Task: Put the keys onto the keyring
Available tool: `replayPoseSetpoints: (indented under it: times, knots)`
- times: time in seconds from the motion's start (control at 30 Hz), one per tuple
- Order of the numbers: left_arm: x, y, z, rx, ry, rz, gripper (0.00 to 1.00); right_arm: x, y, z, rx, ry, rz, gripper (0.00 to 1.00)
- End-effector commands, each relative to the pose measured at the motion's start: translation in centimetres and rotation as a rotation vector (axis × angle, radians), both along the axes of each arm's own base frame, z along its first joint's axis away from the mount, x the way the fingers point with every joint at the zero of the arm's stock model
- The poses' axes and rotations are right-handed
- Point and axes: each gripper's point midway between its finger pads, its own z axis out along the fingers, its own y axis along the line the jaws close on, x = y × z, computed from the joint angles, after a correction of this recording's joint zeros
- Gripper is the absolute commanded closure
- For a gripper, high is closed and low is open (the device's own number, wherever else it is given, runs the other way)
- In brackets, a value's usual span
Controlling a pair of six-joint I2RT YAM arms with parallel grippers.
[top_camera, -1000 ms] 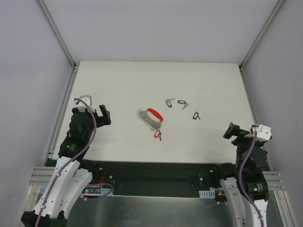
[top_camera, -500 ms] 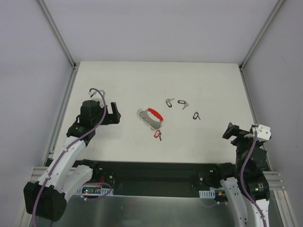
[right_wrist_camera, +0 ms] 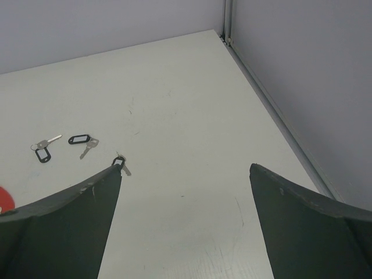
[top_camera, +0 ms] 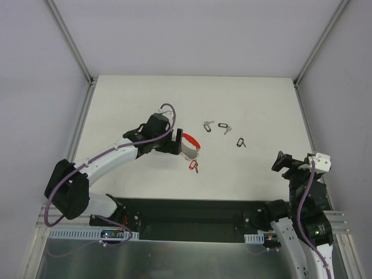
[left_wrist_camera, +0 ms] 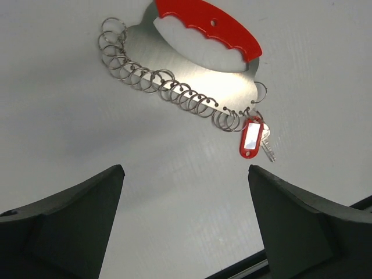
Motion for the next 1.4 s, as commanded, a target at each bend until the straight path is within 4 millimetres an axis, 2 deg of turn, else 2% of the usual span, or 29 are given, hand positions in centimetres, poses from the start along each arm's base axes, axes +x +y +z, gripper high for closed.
replayPoseSetpoints:
  times: [0.0, 0.13, 0.17, 0.4, 0.63, 0.97, 1.23, 1.37]
  knots:
    - [1.0, -2.5, 0.4, 0.078, -0.058, -0.002, 0.14, -3.4, -1.0, 3.9, 0.076, -0.233, -0.003, 0.04]
    - [0.7, -4.5, -0.5, 0.125, -0.063, -0.037, 0.37, -3.4, -1.0, 3.9, 0.076, -0.233, 0.0, 0.04]
    - [0.6, -4.6, -1.1, 0.141, -0.054, -0.039, 0.48, -3.4, -1.0, 3.9, 0.076, -0.232, -0.001, 0.04]
    - [-0.1, -6.2, -3.4, 0.202, -0.029, -0.083, 0.65, -3.2, -1.0, 3.8, 0.073, -0.233, 0.0, 0.04]
    - [0.0, -8.2, -4.4, 0.216, -0.011, -0.124, 0.67, -3.2, -0.9, 3.8, 0.069, -0.23, 0.005, 0.04]
    - [0.9, -8.3, -6.6, 0.282, 0.001, -0.11, 0.65, -3.1, -0.6, 3.8, 0.065, -0.231, 0.02, 0.04]
    - [1.0, -8.4, -7.5, 0.299, 0.016, -0.113, 0.65, -3.1, -0.6, 3.8, 0.066, -0.233, 0.024, 0.04]
    - [1.5, -7.6, -7.5, 0.331, -0.008, -0.086, 0.67, -3.0, -0.5, 3.8, 0.065, -0.232, 0.024, 0.04]
